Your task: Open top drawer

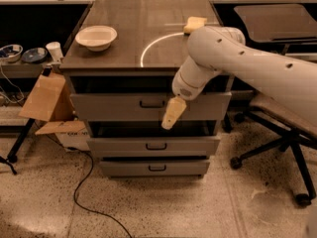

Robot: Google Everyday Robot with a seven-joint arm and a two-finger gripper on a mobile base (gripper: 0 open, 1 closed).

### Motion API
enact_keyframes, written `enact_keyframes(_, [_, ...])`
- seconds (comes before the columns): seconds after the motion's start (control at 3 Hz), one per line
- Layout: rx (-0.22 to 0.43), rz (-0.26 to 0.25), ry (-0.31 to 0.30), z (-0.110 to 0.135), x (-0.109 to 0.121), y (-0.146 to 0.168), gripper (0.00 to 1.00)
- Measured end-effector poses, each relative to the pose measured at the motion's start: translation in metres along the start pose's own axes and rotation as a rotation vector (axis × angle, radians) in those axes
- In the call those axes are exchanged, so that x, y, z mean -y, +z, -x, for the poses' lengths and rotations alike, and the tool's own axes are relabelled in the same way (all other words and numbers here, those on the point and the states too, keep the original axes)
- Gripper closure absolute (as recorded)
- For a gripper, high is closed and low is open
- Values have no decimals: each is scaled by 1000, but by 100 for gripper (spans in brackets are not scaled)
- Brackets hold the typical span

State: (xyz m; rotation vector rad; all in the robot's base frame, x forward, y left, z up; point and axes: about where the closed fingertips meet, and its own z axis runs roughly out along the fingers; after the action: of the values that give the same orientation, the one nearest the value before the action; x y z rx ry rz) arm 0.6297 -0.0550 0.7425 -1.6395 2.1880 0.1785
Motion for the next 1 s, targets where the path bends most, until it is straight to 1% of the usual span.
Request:
enact_keyframes(0.33, [-16,32,-8,2,7,21,0])
enact_keyframes(0.67, [-17,52,-23,14,20,47,0])
enact_keyframes(1.0, [-25,88,-24,17,23,73,0])
